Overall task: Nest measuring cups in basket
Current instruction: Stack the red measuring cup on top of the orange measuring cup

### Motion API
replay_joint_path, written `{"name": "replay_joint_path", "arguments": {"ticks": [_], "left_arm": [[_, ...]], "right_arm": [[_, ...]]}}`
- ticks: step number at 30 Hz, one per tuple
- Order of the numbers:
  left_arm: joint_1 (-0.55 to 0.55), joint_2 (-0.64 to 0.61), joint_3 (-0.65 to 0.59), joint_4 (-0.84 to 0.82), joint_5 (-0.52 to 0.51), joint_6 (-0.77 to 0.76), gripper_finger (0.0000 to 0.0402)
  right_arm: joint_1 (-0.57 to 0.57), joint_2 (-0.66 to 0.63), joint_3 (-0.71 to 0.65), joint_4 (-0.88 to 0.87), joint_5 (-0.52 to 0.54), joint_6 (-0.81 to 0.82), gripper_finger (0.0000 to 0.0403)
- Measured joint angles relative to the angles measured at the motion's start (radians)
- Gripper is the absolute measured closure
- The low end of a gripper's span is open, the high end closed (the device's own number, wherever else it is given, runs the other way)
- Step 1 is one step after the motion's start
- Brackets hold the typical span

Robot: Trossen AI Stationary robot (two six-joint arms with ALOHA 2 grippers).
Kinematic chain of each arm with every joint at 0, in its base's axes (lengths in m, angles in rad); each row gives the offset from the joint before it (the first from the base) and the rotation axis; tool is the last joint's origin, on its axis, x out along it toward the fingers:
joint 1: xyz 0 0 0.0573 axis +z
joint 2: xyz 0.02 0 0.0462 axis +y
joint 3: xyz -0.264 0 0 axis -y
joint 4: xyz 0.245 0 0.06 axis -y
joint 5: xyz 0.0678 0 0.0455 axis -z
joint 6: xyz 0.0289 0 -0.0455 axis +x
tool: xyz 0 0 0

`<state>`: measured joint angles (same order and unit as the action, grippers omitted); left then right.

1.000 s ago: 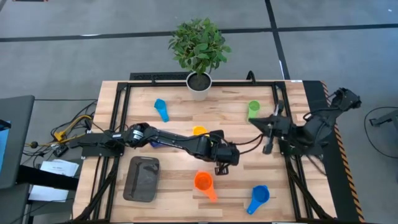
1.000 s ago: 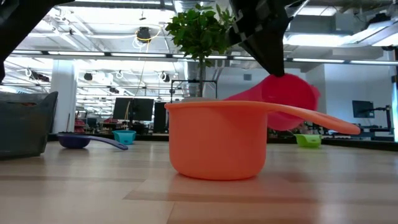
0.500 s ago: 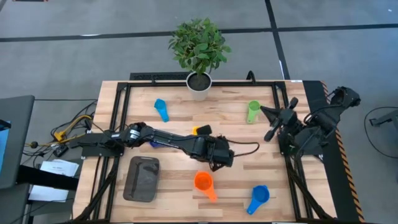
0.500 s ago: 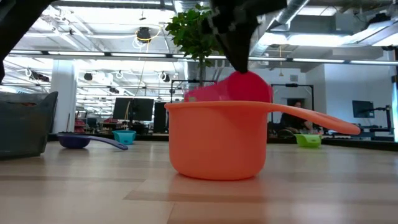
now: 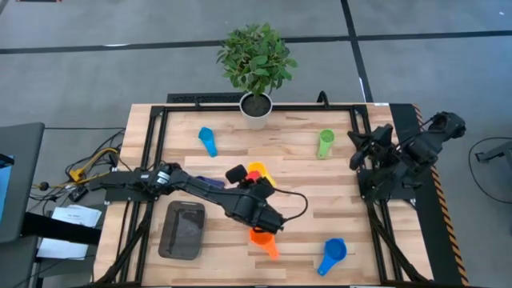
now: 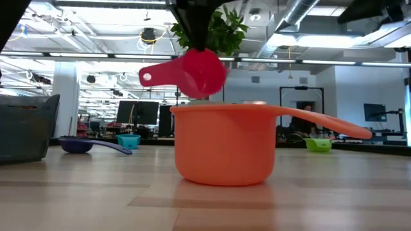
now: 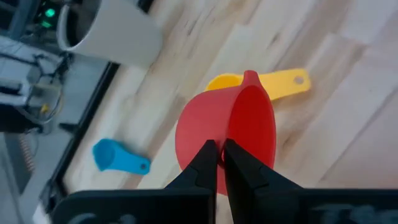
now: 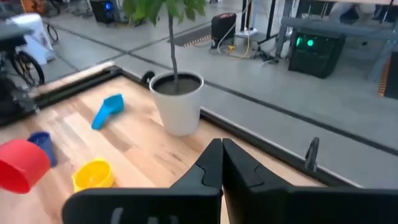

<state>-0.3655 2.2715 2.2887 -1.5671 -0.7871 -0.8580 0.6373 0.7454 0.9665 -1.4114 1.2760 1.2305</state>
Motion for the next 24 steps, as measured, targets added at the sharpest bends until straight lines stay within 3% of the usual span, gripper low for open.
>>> {"name": "replay_joint_path", "arguments": {"ticks": [9, 13, 19, 24], "left_arm": [[-0.014, -0.020, -0.055, 0.002, 0.007, 0.002, 0.0401], [0.002, -0.023, -0.055, 0.116, 0.025, 0.156, 0.0401], [0.032, -0.022, -0.055, 0.468, 0.259, 0.512, 0.0401], [0.051, -0.022, -0.055, 0.699, 0.499, 0.705, 0.0401]], "right_arm": [[0.000, 0.001, -0.132, 0.099, -0.132, 0.003, 0.0384], [0.000, 0.001, -0.177, 0.148, -0.176, 0.003, 0.0382], [0.000, 0.001, -0.208, 0.183, -0.205, 0.003, 0.0380], [0.024, 0.006, -0.208, 0.187, -0.206, 0.003, 0.0384]]}}
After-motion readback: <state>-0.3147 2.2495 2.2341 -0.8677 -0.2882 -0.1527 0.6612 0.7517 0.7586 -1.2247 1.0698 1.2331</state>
